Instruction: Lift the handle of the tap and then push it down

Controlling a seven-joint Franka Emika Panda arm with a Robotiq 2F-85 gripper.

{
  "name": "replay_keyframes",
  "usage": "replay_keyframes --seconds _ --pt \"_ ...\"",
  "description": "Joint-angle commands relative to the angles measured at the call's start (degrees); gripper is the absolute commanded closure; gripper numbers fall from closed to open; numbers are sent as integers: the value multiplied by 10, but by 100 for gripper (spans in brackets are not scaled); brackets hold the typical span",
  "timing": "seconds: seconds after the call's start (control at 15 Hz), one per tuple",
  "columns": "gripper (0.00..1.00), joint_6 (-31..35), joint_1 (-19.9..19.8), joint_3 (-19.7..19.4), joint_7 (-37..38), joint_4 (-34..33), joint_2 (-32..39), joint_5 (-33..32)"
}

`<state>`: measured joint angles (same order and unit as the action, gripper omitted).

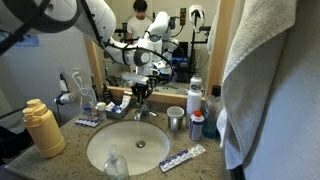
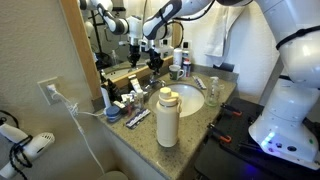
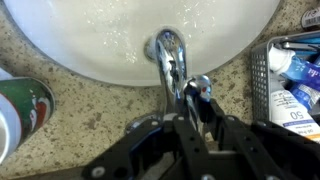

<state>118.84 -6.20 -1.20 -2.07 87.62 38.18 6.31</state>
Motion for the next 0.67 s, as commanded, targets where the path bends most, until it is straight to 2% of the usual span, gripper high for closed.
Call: replay_keyframes --seconds 0.0,0.6 --pt "94 7 0 0 5 0 0 4" --pt "94 22 -5 -2 6 63 -23 10"
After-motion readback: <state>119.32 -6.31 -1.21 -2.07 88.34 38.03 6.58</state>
